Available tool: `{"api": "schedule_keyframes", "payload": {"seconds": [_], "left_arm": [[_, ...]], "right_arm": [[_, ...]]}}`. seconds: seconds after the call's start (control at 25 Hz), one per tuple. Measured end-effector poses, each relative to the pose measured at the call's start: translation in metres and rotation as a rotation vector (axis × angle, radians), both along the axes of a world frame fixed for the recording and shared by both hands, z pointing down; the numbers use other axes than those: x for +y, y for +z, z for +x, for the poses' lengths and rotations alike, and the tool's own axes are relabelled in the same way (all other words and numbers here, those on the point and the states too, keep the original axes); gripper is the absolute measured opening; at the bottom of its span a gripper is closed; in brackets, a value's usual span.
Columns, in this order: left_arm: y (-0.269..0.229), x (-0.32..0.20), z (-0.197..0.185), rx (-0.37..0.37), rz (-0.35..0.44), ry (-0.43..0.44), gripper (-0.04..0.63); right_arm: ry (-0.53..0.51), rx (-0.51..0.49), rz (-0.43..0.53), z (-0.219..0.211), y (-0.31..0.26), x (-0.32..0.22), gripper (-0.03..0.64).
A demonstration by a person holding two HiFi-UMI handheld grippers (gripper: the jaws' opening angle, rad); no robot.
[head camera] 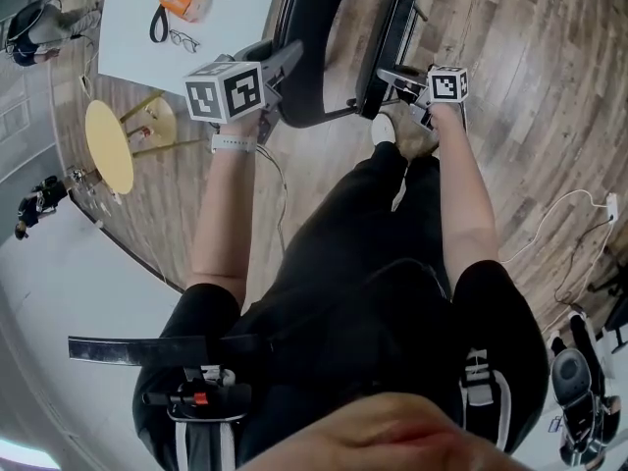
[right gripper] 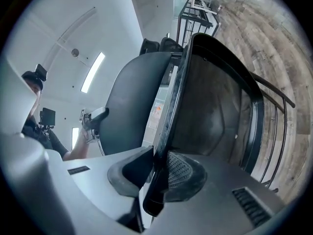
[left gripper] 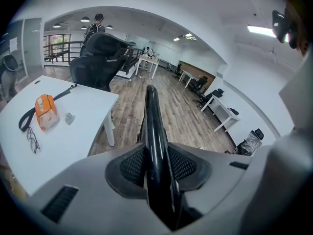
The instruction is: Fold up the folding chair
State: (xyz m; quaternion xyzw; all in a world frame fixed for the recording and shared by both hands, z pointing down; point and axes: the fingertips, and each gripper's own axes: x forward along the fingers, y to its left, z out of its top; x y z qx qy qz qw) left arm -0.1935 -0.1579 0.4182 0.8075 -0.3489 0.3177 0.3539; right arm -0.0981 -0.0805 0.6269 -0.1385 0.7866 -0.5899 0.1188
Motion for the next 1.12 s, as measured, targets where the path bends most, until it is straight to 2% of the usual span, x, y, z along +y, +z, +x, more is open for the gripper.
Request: {"api": "schedule_keyframes", "payload": {"seconds": [0.56,0.88,1.12], "left_arm": [[-0.003,-0.015,-0.037,0.006,0.009,-0.026,0.11],[-0.006,-0.025,-0.051,0.006,0.021,-0.027,0.11],[-0.006,-0.031,-0.066,-0.003,0.027,-0.027,0.11]], "right_arm": [[-0.005,0.004,-0.007,-0.075,-0.014,-0.037,0.041],[-0.046,0.062,0.009,-0.115,-0.012,-0.057,0.041],[-0.046,0.089,0.011,-0.129,-0.011,-0.061,0.041]]}}
